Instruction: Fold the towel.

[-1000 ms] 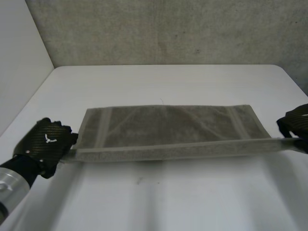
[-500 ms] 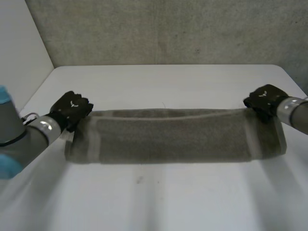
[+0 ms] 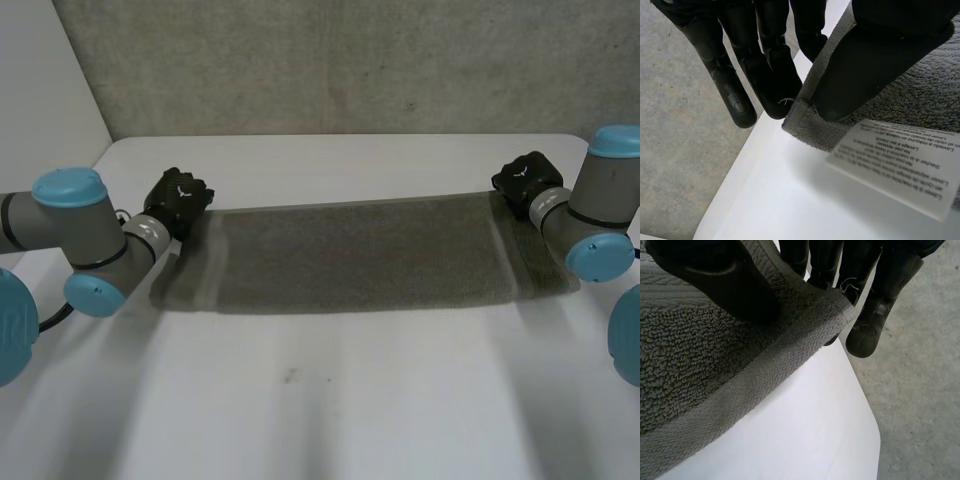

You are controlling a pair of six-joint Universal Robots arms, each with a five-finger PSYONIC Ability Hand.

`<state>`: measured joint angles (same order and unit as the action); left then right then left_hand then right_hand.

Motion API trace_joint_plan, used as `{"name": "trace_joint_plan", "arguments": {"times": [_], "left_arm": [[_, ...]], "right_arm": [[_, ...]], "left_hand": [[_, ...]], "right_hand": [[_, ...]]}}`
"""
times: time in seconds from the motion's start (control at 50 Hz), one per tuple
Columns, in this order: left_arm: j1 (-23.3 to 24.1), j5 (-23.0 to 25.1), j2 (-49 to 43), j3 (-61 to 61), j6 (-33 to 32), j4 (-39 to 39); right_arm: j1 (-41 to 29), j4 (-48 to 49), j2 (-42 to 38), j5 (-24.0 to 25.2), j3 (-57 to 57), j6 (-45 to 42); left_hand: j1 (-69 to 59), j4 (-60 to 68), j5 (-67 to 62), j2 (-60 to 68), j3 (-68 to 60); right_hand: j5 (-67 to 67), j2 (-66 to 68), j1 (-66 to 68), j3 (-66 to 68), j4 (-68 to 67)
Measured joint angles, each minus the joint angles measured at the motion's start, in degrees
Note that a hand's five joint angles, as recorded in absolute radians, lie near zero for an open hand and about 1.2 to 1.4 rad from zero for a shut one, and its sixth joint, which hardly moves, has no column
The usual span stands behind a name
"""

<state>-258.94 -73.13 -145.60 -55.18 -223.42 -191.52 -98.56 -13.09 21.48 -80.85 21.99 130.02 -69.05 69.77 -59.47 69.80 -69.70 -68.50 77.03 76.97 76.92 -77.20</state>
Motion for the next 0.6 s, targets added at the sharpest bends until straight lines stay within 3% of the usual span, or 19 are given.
{"name": "trace_joint_plan", "arguments": {"times": [0.12,0.2,0.22,0.28,0.46,0.6], "left_arm": [[0.54,-0.40,-1.07,1.16,-0.01,-0.02],[0.79,-0.49,-1.15,1.13,-0.01,0.02],[0.91,-0.58,-1.10,1.05,0.01,0.06],[1.19,-1.04,-0.78,0.78,0.08,0.20],[1.58,-5.04,4.37,-1.54,3.12,1.07],[1.29,-7.31,15.85,-11.66,13.70,1.13]], "right_arm": [[0.03,-0.03,-0.57,-0.53,-0.17,-0.04],[0.02,-0.06,-0.46,-0.73,0.01,0.03],[-0.01,-0.06,-0.35,-0.77,0.07,0.08],[-0.19,-0.07,0.25,-0.66,0.09,0.31],[-0.69,-0.13,7.85,-0.18,0.57,7.57],[0.54,-2.87,18.76,0.30,8.57,17.34]], "left_hand": [[-0.01,0.00,0.00,0.00,0.00],[28.03,-29.69,29.46,-29.78,29.37],[38.77,-40.94,41.18,-41.29,40.56],[53.21,-53.78,53.12,-53.94,53.82],[58.96,-59.91,57.78,-59.96,59.83],[59.25,-60.17,57.84,-60.23,60.14]], "right_hand": [[0.34,-0.04,-0.05,-0.07,0.06],[30.51,-31.05,-30.46,-29.32,29.18],[43.64,-43.36,-42.78,-42.65,41.30],[64.28,-61.14,-60.74,-61.09,60.93],[64.99,-62.79,-63.21,-62.94,62.23],[64.99,-62.79,-63.21,-62.94,62.23]]}}
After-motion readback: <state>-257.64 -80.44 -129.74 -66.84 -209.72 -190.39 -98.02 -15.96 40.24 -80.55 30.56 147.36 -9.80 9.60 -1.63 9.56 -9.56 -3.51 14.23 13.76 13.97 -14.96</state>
